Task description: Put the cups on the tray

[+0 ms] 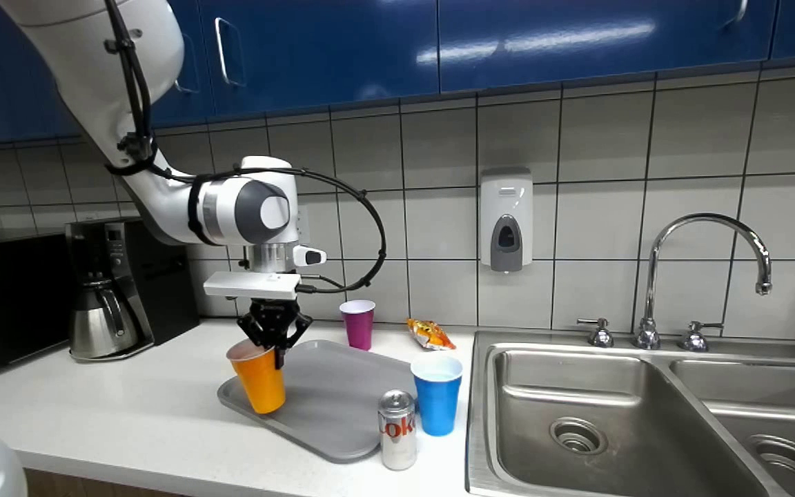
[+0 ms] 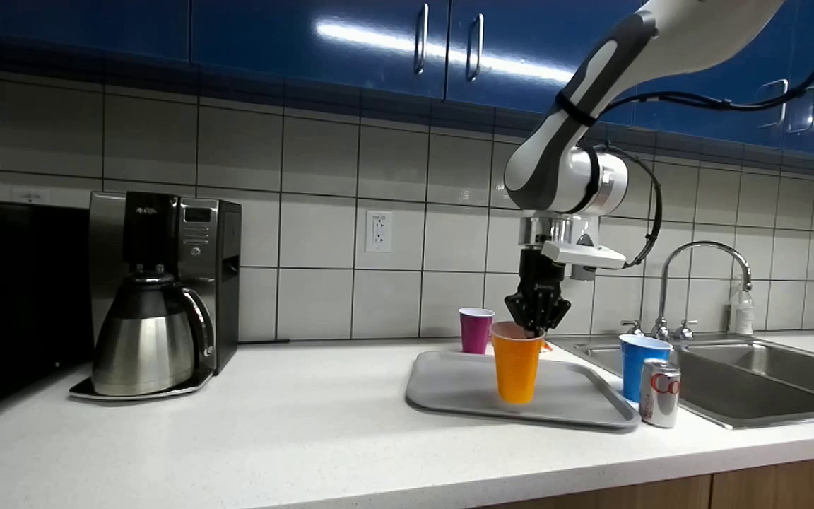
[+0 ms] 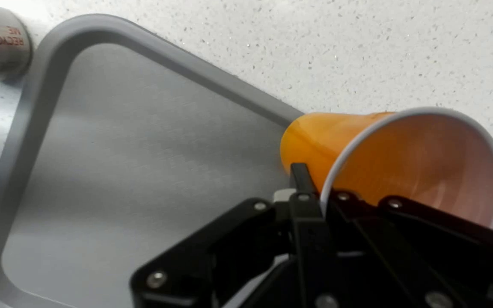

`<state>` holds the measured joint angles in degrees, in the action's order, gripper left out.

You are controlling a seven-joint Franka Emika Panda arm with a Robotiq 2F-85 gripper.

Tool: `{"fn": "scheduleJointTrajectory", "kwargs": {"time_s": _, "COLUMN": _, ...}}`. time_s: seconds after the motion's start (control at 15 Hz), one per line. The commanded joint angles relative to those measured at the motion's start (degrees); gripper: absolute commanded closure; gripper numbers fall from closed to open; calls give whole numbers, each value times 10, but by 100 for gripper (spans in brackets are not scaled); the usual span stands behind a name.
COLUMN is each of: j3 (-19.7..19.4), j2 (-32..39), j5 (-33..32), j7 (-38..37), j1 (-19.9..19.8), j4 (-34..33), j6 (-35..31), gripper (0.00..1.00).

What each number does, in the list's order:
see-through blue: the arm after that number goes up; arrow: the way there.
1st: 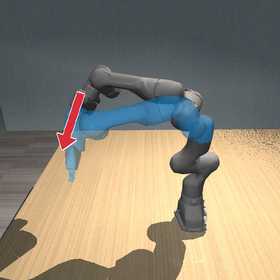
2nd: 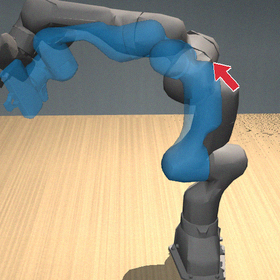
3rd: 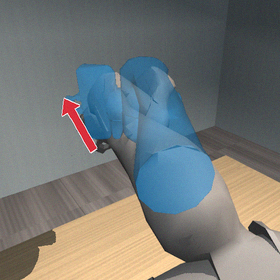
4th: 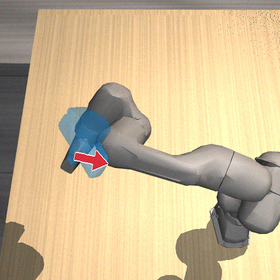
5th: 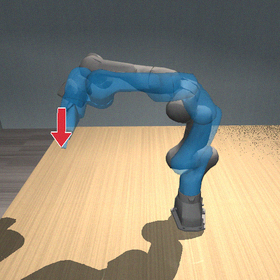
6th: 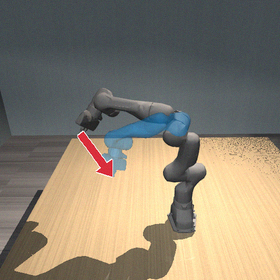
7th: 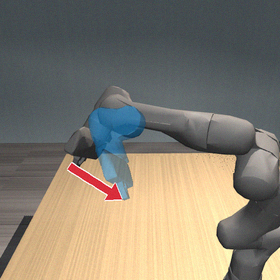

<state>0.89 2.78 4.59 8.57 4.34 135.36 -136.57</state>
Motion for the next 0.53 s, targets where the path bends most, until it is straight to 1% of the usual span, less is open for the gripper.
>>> {"fn": "scheduleJointTrajectory", "kwargs": {"time_s": 0.0, "j3": 4, "j2": 22, "j5": -4, "j7": 4, "j1": -11, "j4": -27, "j6": 7, "gripper": 99}}
{"fn": "scheduleJointTrajectory", "kwargs": {"time_s": 0.47, "j3": 3, "j2": 53, "j5": -1, "j7": -1, "j1": -20, "j4": -54, "j6": 6, "gripper": 99}}
